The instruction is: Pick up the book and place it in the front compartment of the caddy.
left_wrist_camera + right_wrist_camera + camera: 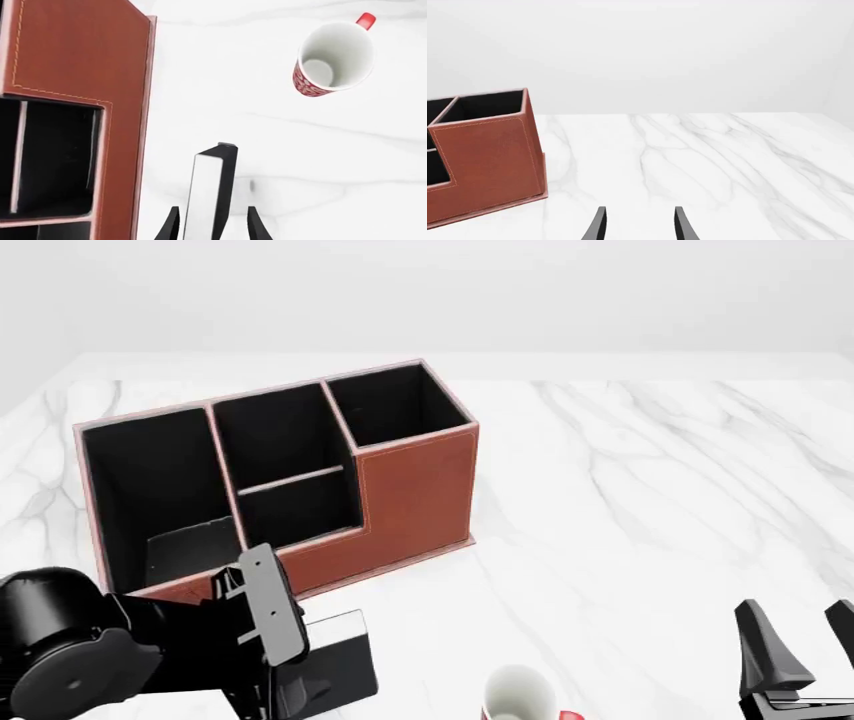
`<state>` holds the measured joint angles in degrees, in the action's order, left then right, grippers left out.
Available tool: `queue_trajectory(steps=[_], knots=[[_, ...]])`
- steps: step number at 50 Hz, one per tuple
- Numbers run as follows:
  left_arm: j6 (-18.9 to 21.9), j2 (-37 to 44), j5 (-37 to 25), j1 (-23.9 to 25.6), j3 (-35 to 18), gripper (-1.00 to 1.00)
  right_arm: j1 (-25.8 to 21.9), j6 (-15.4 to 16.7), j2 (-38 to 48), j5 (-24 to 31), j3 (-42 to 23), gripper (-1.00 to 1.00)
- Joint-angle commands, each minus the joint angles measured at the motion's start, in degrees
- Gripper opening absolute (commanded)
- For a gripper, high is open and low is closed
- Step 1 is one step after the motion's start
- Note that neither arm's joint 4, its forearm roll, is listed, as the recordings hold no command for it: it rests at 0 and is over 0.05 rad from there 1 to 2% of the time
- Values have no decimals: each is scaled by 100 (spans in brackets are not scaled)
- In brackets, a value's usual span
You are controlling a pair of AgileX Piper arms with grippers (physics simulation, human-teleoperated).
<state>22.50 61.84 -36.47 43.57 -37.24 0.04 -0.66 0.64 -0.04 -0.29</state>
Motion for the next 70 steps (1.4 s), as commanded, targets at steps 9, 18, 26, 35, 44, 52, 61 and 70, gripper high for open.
queue_trajectory(steps=[9,18,26,35,44,52,61,70], knots=[[24,-5,116,-178,102,100,-1,15,-8,-1,4,100],[-40,-17,209,-154,209,100,0,16,-9,-1,4,100],[-44,11,285,-199,261,100,1,13,-9,-1,4,100],[-39,47,345,-242,288,100,0,15,-9,-1,4,100],[1,41,317,-304,278,100,0,16,-11,-1,4,100],[105,85,349,-410,300,100,1,15,-11,-1,4,100],[176,146,406,-520,333,100,1,15,-9,-1,4,100],[181,244,561,-537,392,100,-1,14,-10,-1,4,100]])
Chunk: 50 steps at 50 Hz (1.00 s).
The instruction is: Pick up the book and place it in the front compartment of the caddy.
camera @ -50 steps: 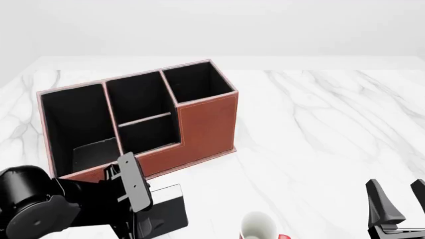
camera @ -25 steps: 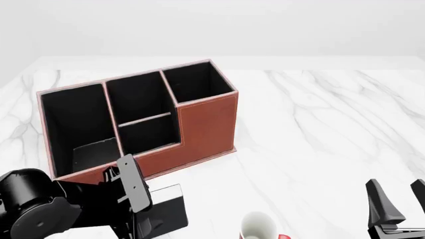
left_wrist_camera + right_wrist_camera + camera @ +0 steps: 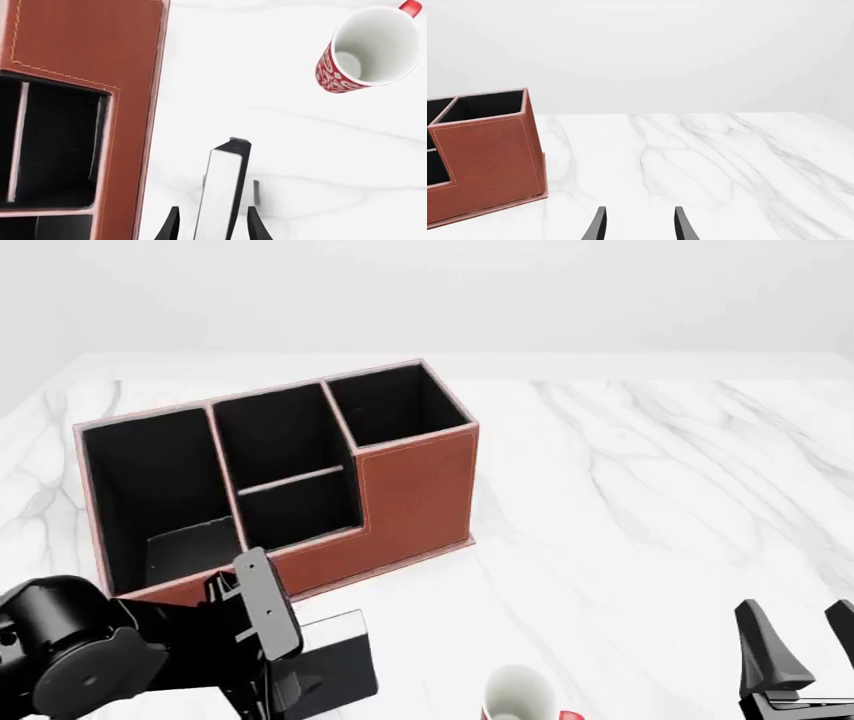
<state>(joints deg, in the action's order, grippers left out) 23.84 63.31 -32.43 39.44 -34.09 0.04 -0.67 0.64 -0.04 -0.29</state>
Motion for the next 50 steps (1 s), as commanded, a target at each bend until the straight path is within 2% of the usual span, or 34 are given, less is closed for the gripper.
queue_trajectory(steps=[1,15,16,22,30,38,44,50], knots=[[47,97,158,-123,77,100,-1,15,-9,-1,4,100],[-116,259,473,72,319,100,-2,16,-9,-1,4,100],[-126,244,479,100,329,-100,0,15,-10,-1,4,100],[-104,189,449,189,358,-100,0,16,-10,-1,4,100],[319,9,205,171,243,-100,0,15,-9,-1,4,100],[789,-185,-341,-8,-233,-100,1,15,-10,-1,4,100],[876,-258,-600,-56,-388,-100,-1,15,-8,-1,4,100],[1160,-222,-824,-267,-669,-100,-1,16,-8,-1,4,100]])
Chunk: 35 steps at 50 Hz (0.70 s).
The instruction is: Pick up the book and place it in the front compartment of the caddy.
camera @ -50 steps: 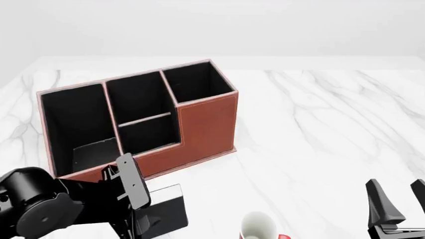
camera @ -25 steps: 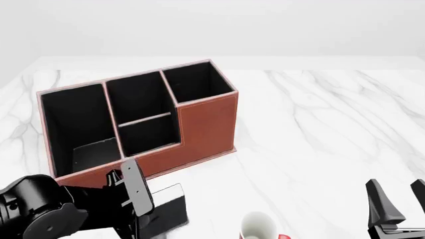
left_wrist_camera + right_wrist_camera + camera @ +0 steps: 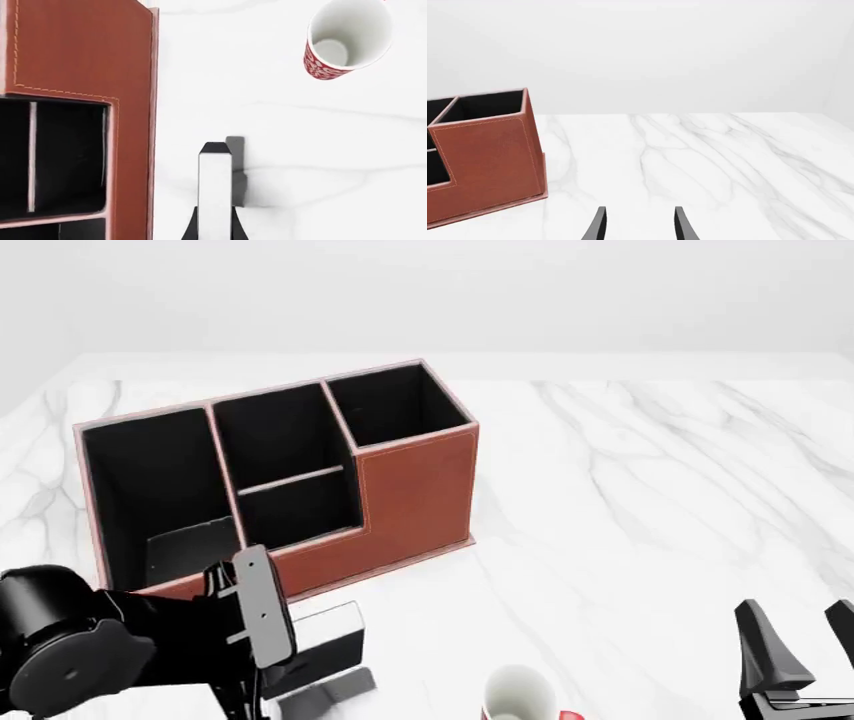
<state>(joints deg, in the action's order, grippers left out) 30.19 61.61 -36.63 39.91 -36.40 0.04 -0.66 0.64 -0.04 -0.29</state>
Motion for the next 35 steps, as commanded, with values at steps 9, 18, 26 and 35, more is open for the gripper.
queue_trajectory(steps=[9,18,26,35], knots=[[859,-103,-760,-479,-892,-100,-1,15,-10,-1,4,100],[1251,-22,-1069,-792,-1411,-100,0,15,-9,-1,4,100],[1462,-21,-1325,-935,-1810,-100,0,15,-11,-1,4,100],[1726,171,-1465,-1246,-2316,-100,-1,15,-10,-1,4,100]])
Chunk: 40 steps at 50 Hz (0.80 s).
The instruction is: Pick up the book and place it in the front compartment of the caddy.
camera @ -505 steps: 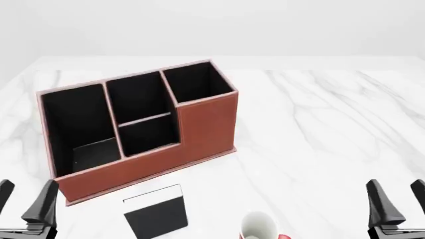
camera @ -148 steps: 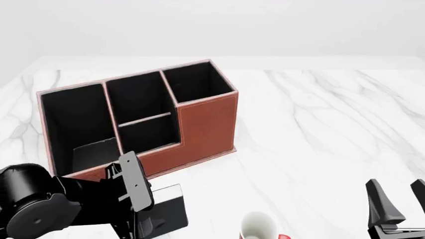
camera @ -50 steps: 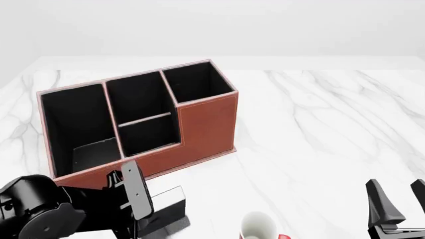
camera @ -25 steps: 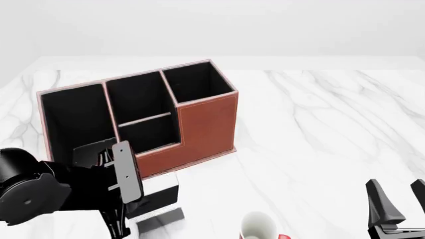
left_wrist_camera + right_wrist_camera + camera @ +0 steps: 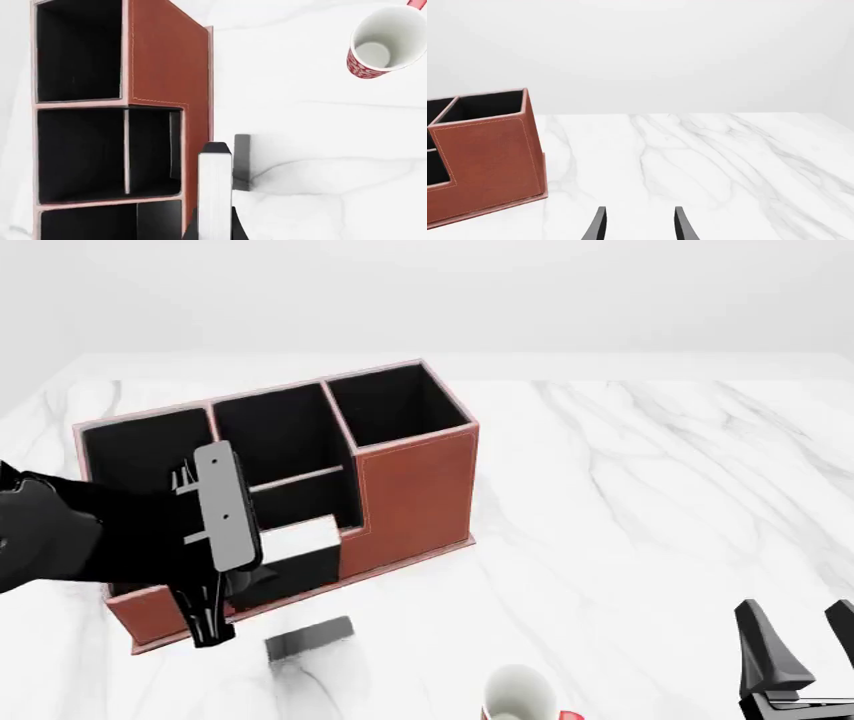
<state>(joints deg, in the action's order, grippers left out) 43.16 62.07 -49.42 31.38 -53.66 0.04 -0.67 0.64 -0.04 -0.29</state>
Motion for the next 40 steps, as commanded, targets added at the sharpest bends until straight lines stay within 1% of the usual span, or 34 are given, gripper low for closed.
queue_trajectory(steps=[1,4,7,12,19,20,26,27,29,32,34,37,39,40], knots=[[492,177,-195,-486,-690,-100,0,15,-10,-1,4,100],[490,204,-169,-455,-926,-100,-1,15,-9,-1,4,100],[620,249,-175,-573,-1005,-100,0,16,-9,-1,4,100],[647,423,-103,-630,-1236,-100,0,13,-7,-1,4,100],[799,613,17,-775,-1435,-100,0,16,-9,-1,4,100],[867,630,108,-797,-1448,-100,-1,15,-8,-1,4,100],[923,787,186,-917,-1599,-100,0,16,-8,-1,4,100],[1017,795,262,-967,-1581,-100,0,17,-9,-1,4,100],[1046,821,272,-1006,-1596,-100,-2,17,-8,-1,4,100],[1213,818,358,-1064,-1546,-100,0,16,-10,-1,4,100],[1236,859,416,-1102,-1577,-100,-2,16,-9,-1,4,100],[1422,895,575,-1214,-1476,-100,-1,16,-9,-1,4,100],[1444,933,607,-1250,-1468,-100,1,14,-9,-1,4,100],[1555,924,719,-1288,-1397,-100,0,15,-8,-1,4,100]])
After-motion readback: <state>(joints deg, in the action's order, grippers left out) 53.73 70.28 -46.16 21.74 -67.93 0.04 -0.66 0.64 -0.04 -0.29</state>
